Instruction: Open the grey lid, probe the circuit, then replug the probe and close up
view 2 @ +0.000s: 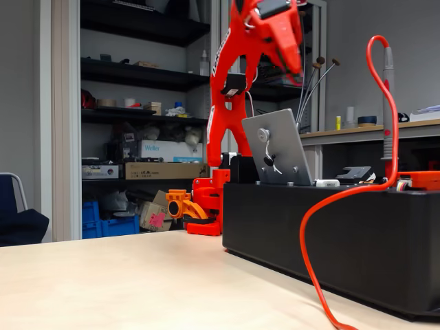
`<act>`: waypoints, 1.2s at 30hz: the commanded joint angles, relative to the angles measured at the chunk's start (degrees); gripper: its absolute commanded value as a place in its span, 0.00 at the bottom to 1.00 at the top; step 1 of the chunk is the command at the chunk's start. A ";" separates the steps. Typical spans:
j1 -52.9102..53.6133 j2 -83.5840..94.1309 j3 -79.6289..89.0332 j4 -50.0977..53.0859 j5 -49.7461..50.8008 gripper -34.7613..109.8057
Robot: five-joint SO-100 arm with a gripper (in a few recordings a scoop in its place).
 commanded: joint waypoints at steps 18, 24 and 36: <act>-9.67 0.70 10.02 -7.29 37.27 0.28; -10.99 -2.11 11.16 -11.69 44.56 0.28; -14.59 -9.84 10.20 -17.05 53.26 0.28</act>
